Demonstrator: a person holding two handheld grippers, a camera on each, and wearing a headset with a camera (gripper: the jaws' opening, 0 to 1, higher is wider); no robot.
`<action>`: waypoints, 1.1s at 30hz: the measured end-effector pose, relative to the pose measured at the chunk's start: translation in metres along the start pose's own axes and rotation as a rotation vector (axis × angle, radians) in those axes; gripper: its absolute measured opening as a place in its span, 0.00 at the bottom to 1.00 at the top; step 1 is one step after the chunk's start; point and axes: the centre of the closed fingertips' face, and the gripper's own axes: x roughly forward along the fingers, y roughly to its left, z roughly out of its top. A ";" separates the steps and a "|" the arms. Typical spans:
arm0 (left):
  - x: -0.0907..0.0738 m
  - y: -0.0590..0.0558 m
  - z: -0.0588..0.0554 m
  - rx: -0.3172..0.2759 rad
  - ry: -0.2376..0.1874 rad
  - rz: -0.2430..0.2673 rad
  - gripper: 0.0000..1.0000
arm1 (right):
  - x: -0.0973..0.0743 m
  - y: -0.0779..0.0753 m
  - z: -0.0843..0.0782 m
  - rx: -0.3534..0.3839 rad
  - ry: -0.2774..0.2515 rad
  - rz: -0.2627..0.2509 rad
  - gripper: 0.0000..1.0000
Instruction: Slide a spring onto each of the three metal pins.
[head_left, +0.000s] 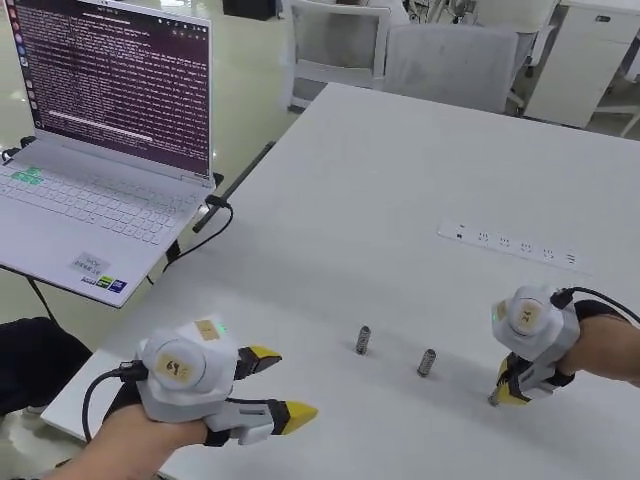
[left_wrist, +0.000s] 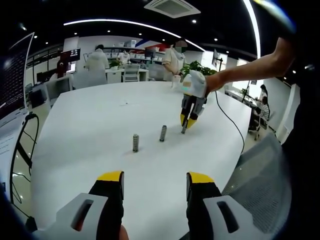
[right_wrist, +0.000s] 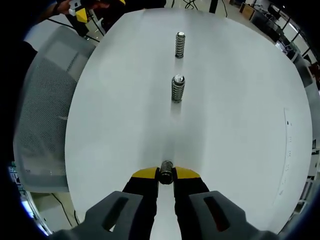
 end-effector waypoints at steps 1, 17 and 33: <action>0.000 0.000 0.000 -0.001 0.000 0.000 0.45 | 0.000 0.000 0.000 0.000 0.000 0.000 0.09; 0.000 0.003 0.005 -0.003 -0.011 -0.002 0.48 | -0.016 0.000 0.001 0.024 -0.030 -0.030 0.16; 0.002 -0.001 0.007 -0.004 -0.009 -0.015 0.52 | -0.039 0.006 -0.003 0.116 -0.123 -0.085 0.26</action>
